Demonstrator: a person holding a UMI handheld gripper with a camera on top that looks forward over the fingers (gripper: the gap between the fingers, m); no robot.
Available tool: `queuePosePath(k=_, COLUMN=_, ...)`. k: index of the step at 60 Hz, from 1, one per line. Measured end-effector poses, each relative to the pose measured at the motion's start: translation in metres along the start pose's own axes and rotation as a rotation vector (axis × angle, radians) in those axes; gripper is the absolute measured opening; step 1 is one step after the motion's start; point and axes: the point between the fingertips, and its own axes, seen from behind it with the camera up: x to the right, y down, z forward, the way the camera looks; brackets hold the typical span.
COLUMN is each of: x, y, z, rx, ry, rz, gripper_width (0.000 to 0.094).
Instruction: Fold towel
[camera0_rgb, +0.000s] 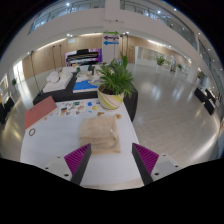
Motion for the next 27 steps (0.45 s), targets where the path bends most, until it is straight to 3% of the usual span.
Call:
queuePosePath(k=11, x=0.012, y=0.034, z=-0.084, rx=-0.023, ry=0.001, rz=0.013, gripper_width=0.0849)
queuePosePath(k=27, x=0.031, y=0.044, z=-0.085, rx=0.004, ry=0.018, rz=-0.010, gripper_width=0.0855)
